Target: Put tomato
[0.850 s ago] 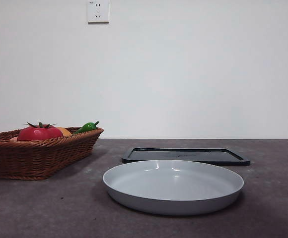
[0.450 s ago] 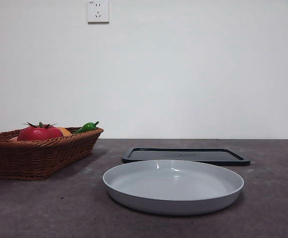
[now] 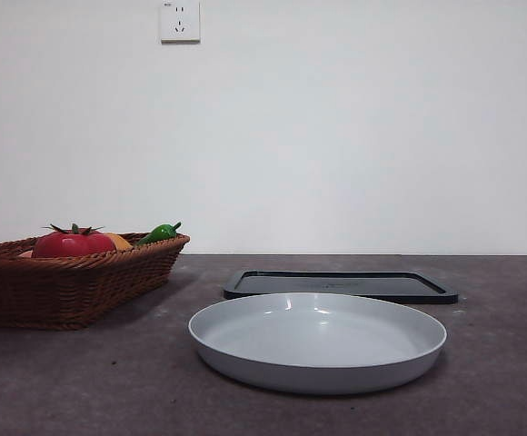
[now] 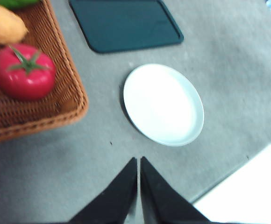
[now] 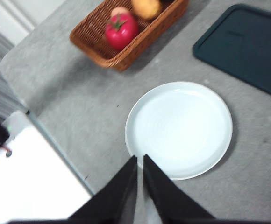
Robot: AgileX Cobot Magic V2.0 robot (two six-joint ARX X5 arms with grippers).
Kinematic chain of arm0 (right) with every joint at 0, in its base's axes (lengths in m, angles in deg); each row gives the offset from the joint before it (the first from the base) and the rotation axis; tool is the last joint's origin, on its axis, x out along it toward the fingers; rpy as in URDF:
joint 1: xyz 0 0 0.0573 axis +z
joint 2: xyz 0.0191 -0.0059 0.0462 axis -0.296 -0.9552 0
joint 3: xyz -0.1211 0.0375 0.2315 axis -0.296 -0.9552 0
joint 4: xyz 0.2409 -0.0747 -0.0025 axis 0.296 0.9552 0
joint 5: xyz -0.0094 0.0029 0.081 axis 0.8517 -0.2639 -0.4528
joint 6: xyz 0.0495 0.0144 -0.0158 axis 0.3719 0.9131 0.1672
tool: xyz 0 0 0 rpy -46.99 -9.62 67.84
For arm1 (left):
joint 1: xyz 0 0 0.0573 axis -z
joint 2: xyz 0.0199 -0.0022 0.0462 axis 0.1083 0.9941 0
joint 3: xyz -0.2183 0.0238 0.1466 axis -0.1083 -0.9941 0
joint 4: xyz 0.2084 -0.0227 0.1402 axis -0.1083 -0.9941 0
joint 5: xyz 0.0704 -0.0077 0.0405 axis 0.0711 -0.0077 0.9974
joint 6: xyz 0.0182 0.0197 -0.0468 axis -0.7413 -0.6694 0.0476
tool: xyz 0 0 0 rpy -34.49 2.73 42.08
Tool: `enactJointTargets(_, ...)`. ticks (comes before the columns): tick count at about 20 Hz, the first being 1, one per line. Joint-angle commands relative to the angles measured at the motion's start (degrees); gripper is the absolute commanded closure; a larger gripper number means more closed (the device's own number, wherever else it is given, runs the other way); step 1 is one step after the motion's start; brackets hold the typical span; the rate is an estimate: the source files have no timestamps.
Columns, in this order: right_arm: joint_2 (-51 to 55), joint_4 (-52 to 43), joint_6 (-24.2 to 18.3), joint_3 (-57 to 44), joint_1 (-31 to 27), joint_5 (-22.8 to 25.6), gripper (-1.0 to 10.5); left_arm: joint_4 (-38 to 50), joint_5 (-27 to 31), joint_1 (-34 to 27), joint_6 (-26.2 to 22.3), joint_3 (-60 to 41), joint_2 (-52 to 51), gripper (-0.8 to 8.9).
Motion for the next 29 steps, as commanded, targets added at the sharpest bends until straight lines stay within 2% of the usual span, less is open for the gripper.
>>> enactJointTargets(1, -0.44, -0.13, -1.36, 1.05, 1.42, -0.11, 9.4, 0.24, -0.2, 0.2, -1.2, 1.29, 0.48, 8.04)
enactJointTargets(3, -0.44, -0.2, -1.36, 1.05, 1.53, -0.13, 9.3, 0.24, -0.2, 0.2, -1.2, 1.29, 0.48, 8.02)
enactJointTargets(5, -0.44, -0.2, -1.27, 1.05, 1.53, -0.13, 9.2, 0.22, -0.2, 0.2, -1.18, 1.29, 0.48, 7.2)
enactJointTargets(6, -0.44, -0.17, -1.18, 1.05, 1.53, -0.13, 8.5, 0.22, -0.02, 0.2, -1.14, 1.29, 0.48, 6.4)
enactJointTargets(8, -0.44, -0.17, -1.07, 1.05, 1.53, -0.11, 6.5, 0.24, 0.66, 0.2, -1.07, 1.29, 0.59, 4.68)
enactJointTargets(9, -0.44, -0.2, -1.05, 1.05, 1.53, -0.13, 5.9, 0.35, 1.25, 0.2, -0.92, 1.29, 0.68, 4.34)
enactJointTargets(12, -0.44, -0.22, -1.07, 1.05, 1.53, -0.13, 5.7, 1.97, 1.73, 0.2, -0.83, 1.29, 1.55, 4.15)
enactJointTargets(14, -0.44, -0.28, -1.09, 1.05, 1.53, -0.13, 5.7, 4.26, 3.48, 0.26, -0.26, 1.29, 3.06, 3.42)
enactJointTargets(18, -0.44, -0.26, -1.07, 1.05, 1.53, -0.11, 5.7, 10.47, 6.08, 1.27, -0.28, 1.29, 8.68, 3.43)
enactJointTargets(22, -0.44, -0.26, -1.07, 1.05, 1.53, -0.13, 5.7, 19.54, 11.91, 3.1, -0.55, 1.29, 16.94, 3.45)
enactJointTargets(29, -0.44, -0.2, -1.07, 1.05, 1.53, -0.13, 5.7, 33.62, 19.28, 5.66, -6.05, 1.29, 31.32, 3.45)
